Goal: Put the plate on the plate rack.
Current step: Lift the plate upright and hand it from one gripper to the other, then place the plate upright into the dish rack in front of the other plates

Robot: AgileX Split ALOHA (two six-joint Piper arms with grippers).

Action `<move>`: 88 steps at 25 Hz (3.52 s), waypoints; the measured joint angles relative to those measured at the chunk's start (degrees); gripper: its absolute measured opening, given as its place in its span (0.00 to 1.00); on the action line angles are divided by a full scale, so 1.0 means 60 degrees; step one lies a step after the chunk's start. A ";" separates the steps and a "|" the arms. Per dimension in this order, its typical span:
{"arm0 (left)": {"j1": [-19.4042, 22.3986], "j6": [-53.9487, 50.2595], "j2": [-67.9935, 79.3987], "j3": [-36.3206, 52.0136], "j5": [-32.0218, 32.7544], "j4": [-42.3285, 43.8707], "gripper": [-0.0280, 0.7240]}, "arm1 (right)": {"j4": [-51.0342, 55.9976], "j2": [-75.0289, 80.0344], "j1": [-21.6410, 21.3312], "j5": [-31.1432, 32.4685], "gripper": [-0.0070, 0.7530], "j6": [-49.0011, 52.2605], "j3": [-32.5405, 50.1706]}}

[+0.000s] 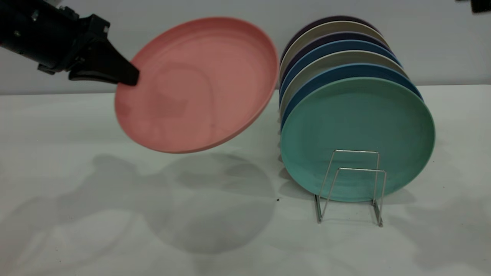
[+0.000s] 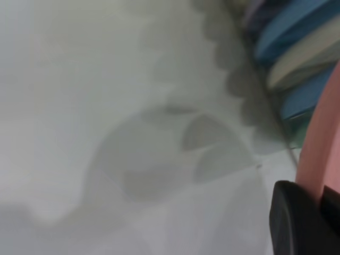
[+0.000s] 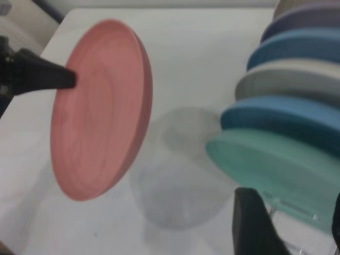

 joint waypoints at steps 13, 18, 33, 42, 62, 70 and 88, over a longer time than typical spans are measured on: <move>-0.1853 0.0686 -0.0309 0.0454 -0.0924 -0.1063 0.05 | 0.1178 0.0109 0.1027 -0.0262 0.51 -0.0993 0.1648; -0.2434 0.0686 -0.0309 0.0454 -0.1377 -0.1137 0.05 | 0.1559 0.0598 0.1926 -0.0840 0.51 -0.1328 0.1810; -0.2506 0.0509 -0.0247 0.0481 -0.1432 -0.1190 0.05 | 0.3112 0.1598 0.2558 -0.1129 0.51 -0.2675 0.1810; -0.2587 0.0580 -0.0197 0.0695 -0.1326 -0.1560 0.05 | 0.3479 0.1999 0.2558 -0.1109 0.50 -0.3082 0.1810; -0.3571 0.0718 0.0130 0.0715 -0.1390 -0.2122 0.06 | 0.3819 0.2387 0.2558 -0.1278 0.17 -0.3680 0.1810; -0.3590 0.0755 0.0130 0.0715 -0.1350 -0.2109 0.13 | 0.3751 0.2391 0.2558 -0.1531 0.17 -0.3771 0.1810; -0.2864 0.0714 -0.0748 0.0724 -0.1104 -0.2132 0.68 | 0.2218 0.2044 0.2558 -0.3107 0.17 -0.4947 0.1672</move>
